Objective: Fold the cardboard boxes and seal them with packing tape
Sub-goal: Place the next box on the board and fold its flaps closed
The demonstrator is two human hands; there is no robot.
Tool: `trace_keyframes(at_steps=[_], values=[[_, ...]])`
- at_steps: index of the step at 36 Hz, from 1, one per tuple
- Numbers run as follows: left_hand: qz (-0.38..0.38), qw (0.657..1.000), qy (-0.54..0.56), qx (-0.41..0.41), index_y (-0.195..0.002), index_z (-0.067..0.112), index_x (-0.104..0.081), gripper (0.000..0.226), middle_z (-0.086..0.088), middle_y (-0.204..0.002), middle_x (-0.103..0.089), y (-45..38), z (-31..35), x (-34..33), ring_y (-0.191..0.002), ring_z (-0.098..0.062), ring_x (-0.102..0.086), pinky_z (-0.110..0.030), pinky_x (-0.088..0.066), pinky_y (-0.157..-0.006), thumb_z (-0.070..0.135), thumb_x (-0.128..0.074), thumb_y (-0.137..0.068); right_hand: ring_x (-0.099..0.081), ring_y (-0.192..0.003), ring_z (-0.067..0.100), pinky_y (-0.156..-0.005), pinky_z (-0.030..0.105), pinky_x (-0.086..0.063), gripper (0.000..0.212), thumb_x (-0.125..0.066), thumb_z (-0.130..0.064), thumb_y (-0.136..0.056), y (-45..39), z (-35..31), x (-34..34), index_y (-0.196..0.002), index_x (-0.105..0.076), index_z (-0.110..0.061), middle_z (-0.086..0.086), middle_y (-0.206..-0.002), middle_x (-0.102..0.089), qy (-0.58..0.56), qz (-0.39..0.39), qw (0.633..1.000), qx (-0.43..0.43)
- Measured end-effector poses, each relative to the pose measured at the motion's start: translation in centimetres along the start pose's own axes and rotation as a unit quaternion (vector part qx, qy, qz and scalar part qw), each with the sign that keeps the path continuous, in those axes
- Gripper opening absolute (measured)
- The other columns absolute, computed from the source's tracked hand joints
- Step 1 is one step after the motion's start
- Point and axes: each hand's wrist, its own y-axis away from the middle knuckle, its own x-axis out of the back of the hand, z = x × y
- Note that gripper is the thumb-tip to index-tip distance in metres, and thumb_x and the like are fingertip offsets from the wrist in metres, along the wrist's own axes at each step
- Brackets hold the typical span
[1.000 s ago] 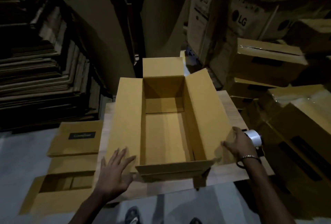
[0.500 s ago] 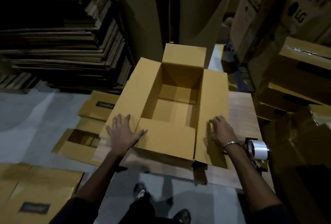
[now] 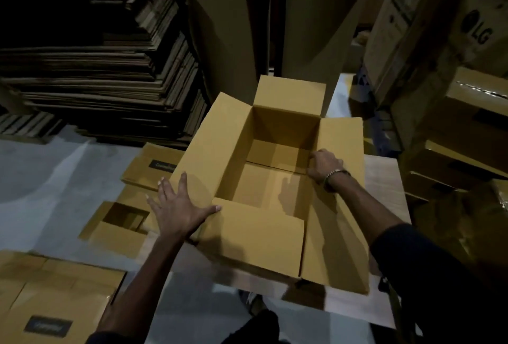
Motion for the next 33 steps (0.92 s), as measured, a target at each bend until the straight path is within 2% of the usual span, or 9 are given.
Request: trace_keyframes(at_steps=[5, 9, 14, 16, 20, 22, 27, 31, 33], values=[[-0.049, 0.998, -0.03, 0.021, -0.166, 0.033, 0.01, 0.147, -0.024, -0.173, 0.002, -1.5, 1.1, 0.7, -0.16, -0.039, 0.001, -0.068, -0.003, -0.125, 0.105, -0.053, -0.055, -0.059, -0.117, 0.032, -0.101, 0.054, -0.05, 0.052, -0.075, -0.033, -0.089, -7.2, -0.1, 2.2, -0.136, -0.058, -0.017, 0.011, -0.134, -0.06, -0.04, -0.037, 0.998, -0.016], [-0.055, 0.997, -0.057, 0.008, -0.165, 0.032, 0.013, 0.146, -0.023, -0.172, 0.006, -2.1, 1.2, 0.8, -0.161, -0.039, 0.002, -0.068, -0.005, -0.124, 0.105, -0.051, -0.057, -0.054, -0.131, 0.034, -0.102, 0.043, -0.049, 0.074, -0.078, -0.033, -0.091, -12.4, -0.1, 5.2, -0.152, -0.043, -0.01, 0.015, -0.15, -0.052, -0.163, -0.051, 0.984, -0.052], [0.012, 0.999, -0.035, -0.026, -0.167, 0.027, -0.014, 0.146, -0.029, -0.166, -0.024, -2.5, 0.4, 0.2, -0.154, -0.044, -0.026, -0.072, -0.013, -0.119, 0.11, -0.039, -0.05, -0.052, -0.128, 0.034, -0.1, 0.04, -0.05, 0.085, -0.08, -0.018, -0.09, -17.1, -0.6, 7.7, -0.158, -0.029, -0.01, 0.017, -0.155, -0.044, -0.428, 0.017, 0.896, -0.119], [-0.001, 0.999, -0.043, -0.018, -0.168, 0.028, -0.014, 0.148, -0.028, -0.165, -0.028, -2.7, 0.6, 0.5, -0.152, -0.044, -0.029, -0.072, -0.017, -0.119, 0.11, -0.046, -0.049, -0.054, -0.119, 0.031, -0.1, 0.043, -0.053, 0.085, -0.081, -0.015, -0.088, -18.1, -0.7, 7.9, -0.157, -0.032, -0.012, 0.016, -0.153, -0.045, -0.483, 0.031, 0.864, -0.141], [-0.005, 0.999, -0.034, -0.018, -0.168, 0.028, -0.013, 0.141, -0.03, -0.162, -0.031, -2.8, 0.9, 1.4, -0.15, -0.044, -0.032, -0.071, -0.017, -0.119, 0.101, -0.058, -0.056, -0.052, -0.13, 0.034, -0.103, 0.044, -0.051, 0.091, -0.081, -0.008, -0.087, -18.8, -0.7, 6.9, -0.161, -0.028, -0.02, 0.013, -0.155, -0.044, -0.57, 0.064, 0.803, -0.161], [-0.005, 0.999, -0.033, -0.016, -0.167, 0.026, -0.014, 0.139, -0.03, -0.161, -0.032, -2.7, 1.4, 1.9, -0.148, -0.044, -0.035, -0.07, -0.02, -0.119, 0.098, -0.064, -0.058, -0.061, -0.12, 0.028, -0.102, 0.046, -0.055, 0.09, -0.084, -0.006, -0.083, -18.7, -0.2, 5.9, -0.157, -0.035, -0.025, 0.01, -0.144, -0.056, -0.591, 0.087, 0.788, -0.148], [0.056, 0.996, 0.031, -0.056, -0.161, 0.013, -0.029, 0.122, -0.03, -0.136, -0.052, -2.3, 2.2, 3.0, -0.122, -0.045, -0.055, -0.061, -0.047, -0.102, 0.069, -0.085, -0.069, -0.069, -0.097, 0.015, -0.095, 0.043, -0.06, 0.026, -0.079, -0.008, -0.082, -16.0, 0.7, 4.0, -0.104, -0.075, -0.021, -0.004, -0.099, -0.075, -0.442, 0.229, 0.866, -0.043], [0.088, 0.988, 0.112, -0.063, -0.159, 0.015, -0.033, 0.095, -0.017, -0.132, -0.06, -1.6, 2.9, 4.8, -0.112, -0.034, -0.062, -0.052, -0.055, -0.091, 0.062, -0.073, -0.087, -0.064, -0.106, 0.024, -0.093, 0.046, -0.055, 0.027, -0.071, -0.019, -0.078, -12.3, 1.1, 1.9, -0.103, -0.077, -0.027, -0.002, -0.105, -0.073, -0.233, 0.265, 0.935, 0.021], [0.084, 0.985, 0.139, -0.064, -0.159, 0.021, -0.032, 0.088, -0.009, -0.136, -0.061, -1.2, 3.6, 5.7, -0.112, -0.03, -0.065, -0.049, -0.058, -0.09, 0.065, -0.065, -0.091, -0.056, -0.115, 0.028, -0.096, 0.05, -0.048, 0.033, -0.071, -0.021, -0.079, -10.6, 1.2, 0.6, -0.11, -0.074, -0.03, 0.001, -0.115, -0.069, -0.126, 0.211, 0.968, 0.045]])
